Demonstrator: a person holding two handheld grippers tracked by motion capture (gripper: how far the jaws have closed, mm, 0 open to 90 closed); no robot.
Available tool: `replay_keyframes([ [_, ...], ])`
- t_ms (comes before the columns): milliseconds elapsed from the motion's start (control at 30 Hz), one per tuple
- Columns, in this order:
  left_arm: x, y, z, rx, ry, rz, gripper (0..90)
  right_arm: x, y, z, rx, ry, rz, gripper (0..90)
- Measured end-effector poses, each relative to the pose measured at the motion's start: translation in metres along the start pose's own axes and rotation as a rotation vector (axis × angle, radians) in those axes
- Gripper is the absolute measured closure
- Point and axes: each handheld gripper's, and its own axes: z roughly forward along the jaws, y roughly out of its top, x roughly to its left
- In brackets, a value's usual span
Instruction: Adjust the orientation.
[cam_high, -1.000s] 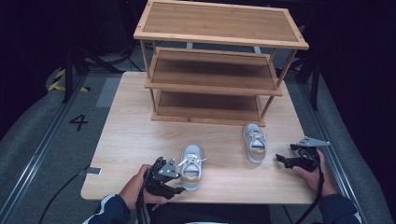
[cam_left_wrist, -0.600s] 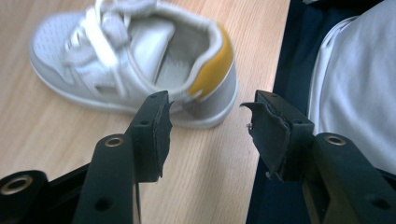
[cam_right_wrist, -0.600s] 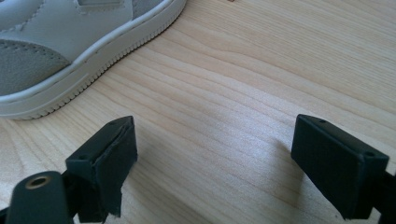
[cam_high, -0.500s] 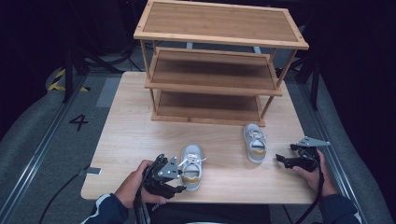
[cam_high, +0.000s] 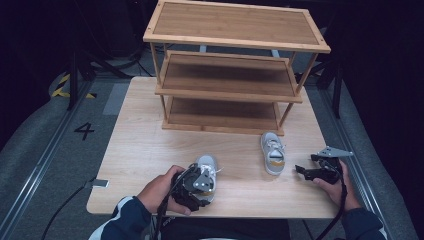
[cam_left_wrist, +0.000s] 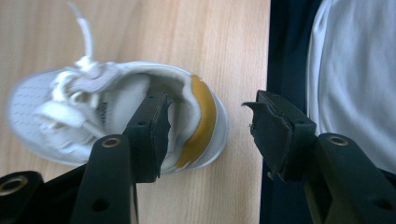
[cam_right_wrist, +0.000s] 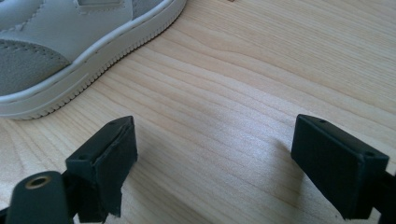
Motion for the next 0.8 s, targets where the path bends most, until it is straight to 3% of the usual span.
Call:
replay_keyframes([
  [133, 0.004, 0.007, 0.010, 0.052, -0.035, 0.023, 47.4, 0.000, 0.000, 0.000, 0.000, 0.001, 0.002, 14.7],
  [200, 0.007, 0.009, 0.014, 0.082, -0.052, 0.053, 49.2, 0.000, 0.000, 0.000, 0.000, 0.001, 0.001, 14.7],
  [300, 0.011, 0.013, 0.024, 0.119, -0.070, 0.056, 49.7, 0.000, 0.000, 0.000, 0.000, 0.001, 0.001, 14.7],
  [367, 0.013, 0.014, 0.029, 0.139, -0.058, 0.028, 52.9, 0.000, 0.000, 0.000, 0.000, 0.001, 0.001, 14.7],
  [400, 0.016, 0.014, 0.030, 0.132, -0.074, 0.012, 54.3, 0.000, 0.000, 0.000, 0.000, 0.001, 0.001, 14.7],
  [500, 0.019, 0.014, 0.031, 0.134, -0.114, 0.019, 60.0, 0.000, 0.000, 0.000, 0.000, 0.000, 0.000, 14.7],
  [633, 0.018, 0.015, 0.030, 0.150, -0.108, 0.037, 67.1, 0.000, 0.000, 0.000, -0.001, 0.000, -0.001, 14.7],
  [800, 0.020, 0.016, 0.030, 0.153, -0.110, 0.043, 67.8, 0.000, 0.000, 0.000, 0.000, 0.002, 0.001, 14.9],
])
